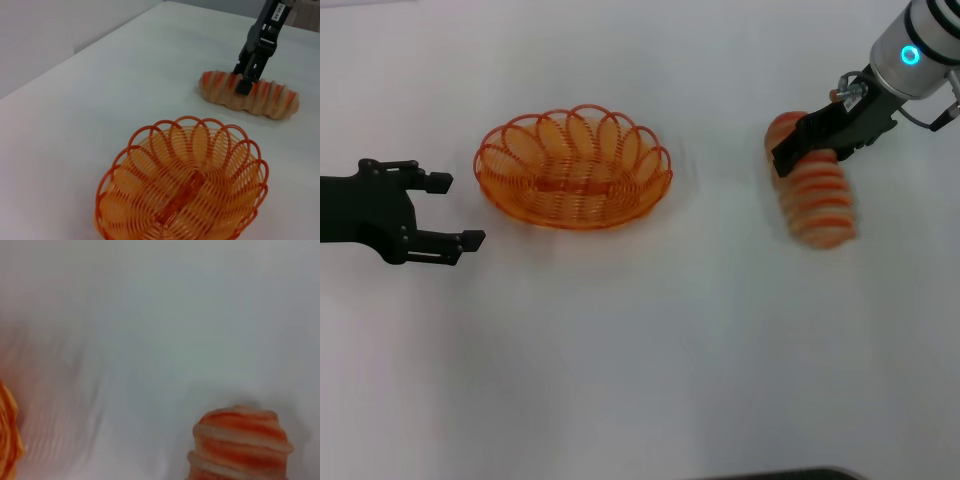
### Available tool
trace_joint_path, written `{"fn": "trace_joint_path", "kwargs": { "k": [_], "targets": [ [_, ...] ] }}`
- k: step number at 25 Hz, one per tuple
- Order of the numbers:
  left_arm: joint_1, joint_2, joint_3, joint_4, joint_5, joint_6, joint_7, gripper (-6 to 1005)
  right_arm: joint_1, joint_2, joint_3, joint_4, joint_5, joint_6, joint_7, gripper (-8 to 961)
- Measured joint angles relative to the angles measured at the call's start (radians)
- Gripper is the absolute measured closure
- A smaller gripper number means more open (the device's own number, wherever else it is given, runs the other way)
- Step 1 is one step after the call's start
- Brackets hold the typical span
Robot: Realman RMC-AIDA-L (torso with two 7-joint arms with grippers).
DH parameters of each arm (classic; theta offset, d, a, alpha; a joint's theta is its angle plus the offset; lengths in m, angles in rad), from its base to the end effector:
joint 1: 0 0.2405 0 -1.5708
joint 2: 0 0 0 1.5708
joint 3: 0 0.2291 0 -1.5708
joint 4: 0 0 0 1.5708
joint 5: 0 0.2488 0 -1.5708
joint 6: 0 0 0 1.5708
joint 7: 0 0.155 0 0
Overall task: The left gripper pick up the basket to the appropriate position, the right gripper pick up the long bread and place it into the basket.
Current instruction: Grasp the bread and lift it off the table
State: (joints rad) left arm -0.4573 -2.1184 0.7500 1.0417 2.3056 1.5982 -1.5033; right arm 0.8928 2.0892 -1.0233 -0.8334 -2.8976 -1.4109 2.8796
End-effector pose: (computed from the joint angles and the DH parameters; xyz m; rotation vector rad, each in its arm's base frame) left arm -0.2715 0.3479 0.0425 -2.8007 -0.5072 -0.1615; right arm 0.2085 0.4292 0.0004 -2.1151 1.5329 -0.5008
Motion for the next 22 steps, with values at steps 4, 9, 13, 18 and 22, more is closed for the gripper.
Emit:
{"fn": "trace_joint_path", "kwargs": {
  "k": [4, 9, 13, 18, 22],
  "targets": [
    [0.000, 0.000, 0.000, 0.001, 0.000, -0.003, 0.000, 139, 0.000, 0.002, -0.041, 0.018, 0.000, 0.011, 0.002, 29],
    [0.000, 0.000, 0.000, 0.001, 0.000, -0.005, 0.000, 139, 0.000, 0.003, -0.056, 0.021, 0.000, 0.018, 0.005, 114],
    [0.000, 0.000, 0.000, 0.001, 0.000, -0.006, 0.000, 139, -0.004, 0.003, -0.062, 0.020, 0.000, 0.020, 0.003, 155],
    [0.000, 0.000, 0.000, -0.001, 0.000, -0.008, 0.000, 138, -0.006, 0.003, -0.064, 0.014, 0.005, 0.017, -0.009, 284],
    [0.001, 0.000, -0.003, -0.003, 0.000, -0.009, 0.001, 138, -0.006, 0.003, -0.064, 0.009, 0.005, 0.011, -0.009, 324]
  ]
}}
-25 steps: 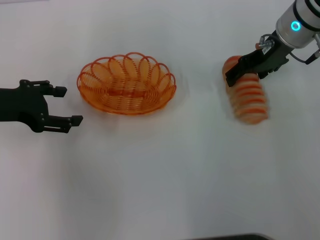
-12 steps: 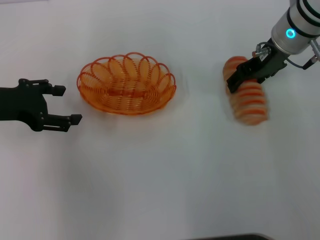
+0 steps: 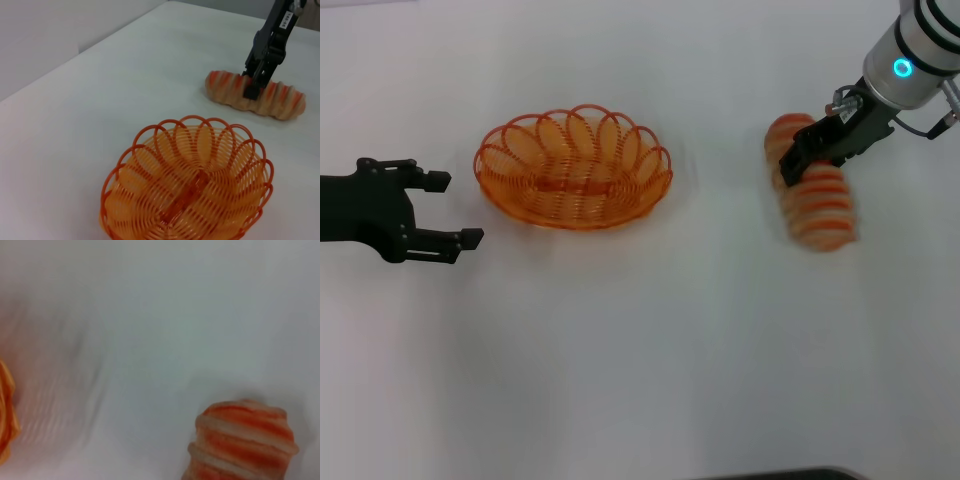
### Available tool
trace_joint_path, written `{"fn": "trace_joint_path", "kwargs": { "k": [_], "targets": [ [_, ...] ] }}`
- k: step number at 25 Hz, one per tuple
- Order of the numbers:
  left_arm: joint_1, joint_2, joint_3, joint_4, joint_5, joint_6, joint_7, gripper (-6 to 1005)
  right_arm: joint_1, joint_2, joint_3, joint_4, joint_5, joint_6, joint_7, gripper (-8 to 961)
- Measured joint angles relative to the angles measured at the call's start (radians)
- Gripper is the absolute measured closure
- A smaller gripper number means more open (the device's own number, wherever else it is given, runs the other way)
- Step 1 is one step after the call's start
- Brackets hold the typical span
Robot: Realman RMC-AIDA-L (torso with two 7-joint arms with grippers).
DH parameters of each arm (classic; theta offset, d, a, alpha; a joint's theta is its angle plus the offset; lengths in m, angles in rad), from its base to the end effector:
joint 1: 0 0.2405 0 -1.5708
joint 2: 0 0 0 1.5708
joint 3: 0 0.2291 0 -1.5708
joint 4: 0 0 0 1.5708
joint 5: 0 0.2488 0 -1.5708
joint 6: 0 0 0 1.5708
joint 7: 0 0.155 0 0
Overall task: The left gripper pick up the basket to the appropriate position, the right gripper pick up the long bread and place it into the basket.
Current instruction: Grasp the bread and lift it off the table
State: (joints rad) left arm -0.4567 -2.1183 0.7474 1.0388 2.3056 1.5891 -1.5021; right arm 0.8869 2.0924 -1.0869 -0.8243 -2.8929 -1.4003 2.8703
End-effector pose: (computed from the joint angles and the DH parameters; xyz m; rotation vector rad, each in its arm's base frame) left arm -0.2729 0.3487 0.0427 -2.7912 -0.5107 -0.1602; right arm 0.2086 0.4257 -0.0088 -2.1446 1.4772 -0.5608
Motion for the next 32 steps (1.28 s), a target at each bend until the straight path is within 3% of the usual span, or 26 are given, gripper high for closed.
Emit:
{"fn": "trace_joint_path", "kwargs": {
  "k": [32],
  "targets": [
    [0.003, 0.000, 0.000, -0.001, 0.000, 0.005, 0.011, 138, -0.004, -0.005, 0.002, -0.006, 0.023, -0.022, -0.015, 552]
  ]
}}
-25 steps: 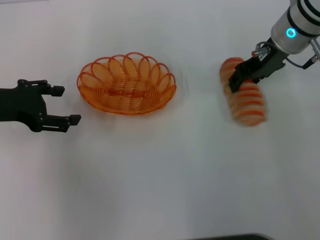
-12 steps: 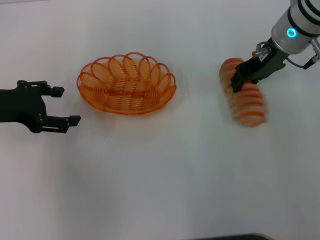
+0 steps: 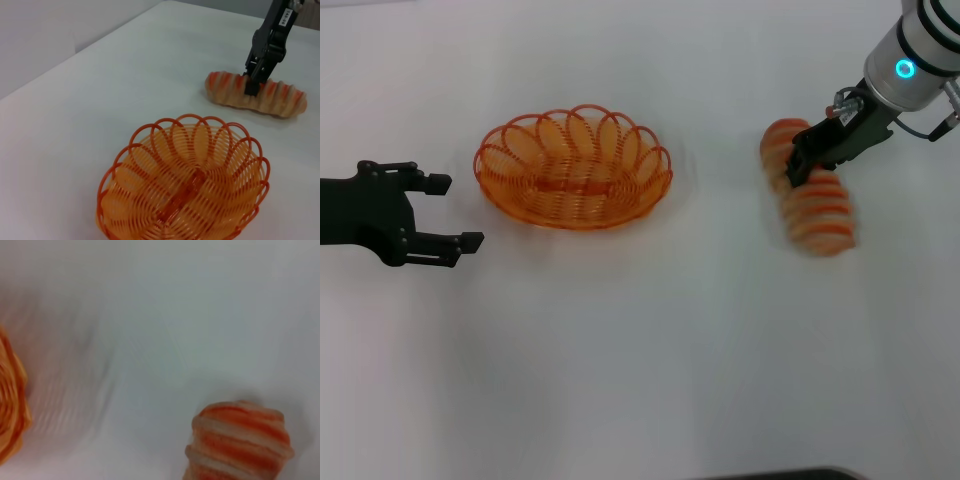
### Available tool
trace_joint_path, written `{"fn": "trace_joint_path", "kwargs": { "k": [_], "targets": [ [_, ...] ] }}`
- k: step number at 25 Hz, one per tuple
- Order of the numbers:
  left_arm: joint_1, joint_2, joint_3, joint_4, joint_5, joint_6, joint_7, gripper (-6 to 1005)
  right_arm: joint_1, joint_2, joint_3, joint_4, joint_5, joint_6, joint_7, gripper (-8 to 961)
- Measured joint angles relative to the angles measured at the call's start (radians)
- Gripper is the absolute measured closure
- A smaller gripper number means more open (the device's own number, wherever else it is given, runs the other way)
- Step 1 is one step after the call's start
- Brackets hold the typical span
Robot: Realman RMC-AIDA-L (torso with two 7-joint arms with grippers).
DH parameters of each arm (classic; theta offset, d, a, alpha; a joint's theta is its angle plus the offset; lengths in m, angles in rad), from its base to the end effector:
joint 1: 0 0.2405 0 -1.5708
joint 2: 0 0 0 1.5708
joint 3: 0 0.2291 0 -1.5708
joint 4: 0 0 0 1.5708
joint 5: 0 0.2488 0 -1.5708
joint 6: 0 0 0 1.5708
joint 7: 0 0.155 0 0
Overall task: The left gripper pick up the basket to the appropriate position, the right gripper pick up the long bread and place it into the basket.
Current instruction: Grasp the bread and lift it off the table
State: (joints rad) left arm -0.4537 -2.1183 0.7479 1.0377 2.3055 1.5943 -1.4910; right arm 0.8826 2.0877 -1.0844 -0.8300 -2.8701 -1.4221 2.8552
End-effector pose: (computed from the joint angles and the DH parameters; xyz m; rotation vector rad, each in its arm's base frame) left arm -0.2737 0.3470 0.0422 -2.7985 -0.5003 -0.1596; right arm 0.2076 0.4231 -0.0078 -2.1679 1.4903 -0.5586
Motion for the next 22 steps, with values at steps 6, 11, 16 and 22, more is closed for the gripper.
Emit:
{"fn": "trace_joint_path", "kwargs": {
  "k": [6, 11, 16, 22],
  "targets": [
    [0.002, 0.000, 0.000, 0.002, 0.000, 0.001, 0.000, 138, -0.001, 0.000, 0.000, 0.000, 0.000, -0.004, -0.002, 594],
    [0.004, 0.000, -0.002, 0.004, 0.000, 0.004, 0.000, 138, -0.001, 0.000, 0.001, 0.000, 0.000, -0.007, -0.005, 638],
    [0.004, 0.000, 0.000, 0.004, 0.000, 0.005, 0.000, 137, -0.001, 0.000, 0.004, -0.001, 0.000, -0.009, -0.009, 683],
    [0.004, 0.000, 0.001, 0.005, 0.000, 0.006, -0.001, 137, -0.001, 0.000, 0.004, -0.007, 0.001, -0.012, -0.010, 718]
  ]
}}
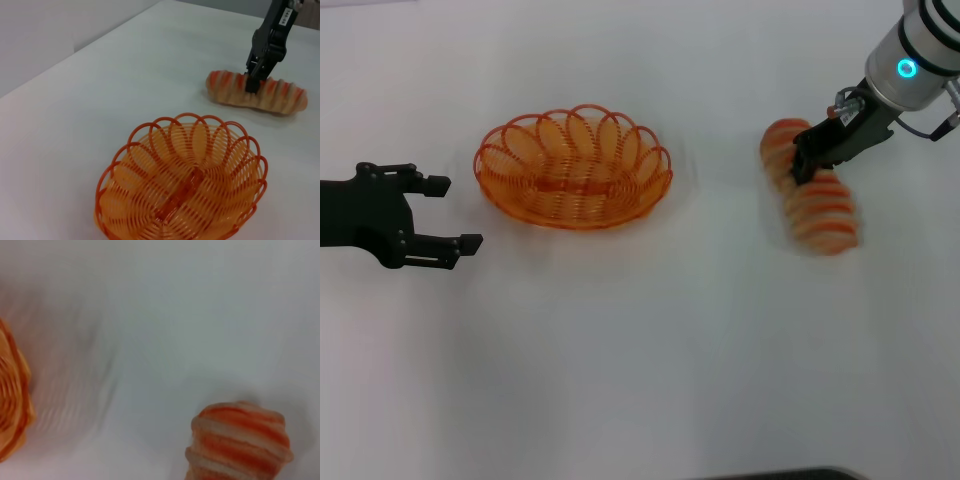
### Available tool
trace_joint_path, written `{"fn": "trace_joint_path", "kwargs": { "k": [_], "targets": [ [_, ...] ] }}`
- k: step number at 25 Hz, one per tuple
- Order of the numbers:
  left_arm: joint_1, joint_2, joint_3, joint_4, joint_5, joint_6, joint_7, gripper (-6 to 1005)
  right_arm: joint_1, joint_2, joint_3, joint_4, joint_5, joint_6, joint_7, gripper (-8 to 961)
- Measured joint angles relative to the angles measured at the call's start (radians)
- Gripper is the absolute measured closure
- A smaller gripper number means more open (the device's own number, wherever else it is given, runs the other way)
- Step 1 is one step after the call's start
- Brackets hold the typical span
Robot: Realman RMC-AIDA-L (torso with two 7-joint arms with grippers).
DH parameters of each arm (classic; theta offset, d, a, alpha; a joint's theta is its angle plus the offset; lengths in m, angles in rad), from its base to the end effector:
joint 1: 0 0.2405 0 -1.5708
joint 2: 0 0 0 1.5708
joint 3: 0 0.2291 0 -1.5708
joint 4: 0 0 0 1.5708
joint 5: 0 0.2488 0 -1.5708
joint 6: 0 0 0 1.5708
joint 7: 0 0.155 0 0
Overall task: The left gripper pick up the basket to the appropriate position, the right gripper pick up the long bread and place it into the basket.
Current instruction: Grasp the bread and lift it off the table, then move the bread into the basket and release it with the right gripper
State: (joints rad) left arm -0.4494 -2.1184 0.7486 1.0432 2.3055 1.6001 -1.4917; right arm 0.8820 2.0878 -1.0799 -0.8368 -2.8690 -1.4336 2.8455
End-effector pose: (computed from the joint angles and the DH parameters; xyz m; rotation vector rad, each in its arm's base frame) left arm -0.2741 0.3457 0.0430 -2.8006 -0.5012 -0.1584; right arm 0.2067 0.4224 -0.0065 -2.1781 1.4875 -0.5616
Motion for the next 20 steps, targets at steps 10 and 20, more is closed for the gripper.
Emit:
{"fn": "trace_joint_path", "kwargs": {
  "k": [10, 20],
  "targets": [
    [0.001, 0.000, -0.003, 0.000, 0.000, 0.000, -0.002, 138, -0.011, -0.004, 0.005, -0.058, 0.006, -0.026, -0.008, 726],
    [0.013, -0.005, -0.010, 0.003, -0.002, 0.030, -0.014, 139, -0.027, -0.083, 0.170, -0.112, 0.115, -0.054, -0.141, 746]
  ]
}}
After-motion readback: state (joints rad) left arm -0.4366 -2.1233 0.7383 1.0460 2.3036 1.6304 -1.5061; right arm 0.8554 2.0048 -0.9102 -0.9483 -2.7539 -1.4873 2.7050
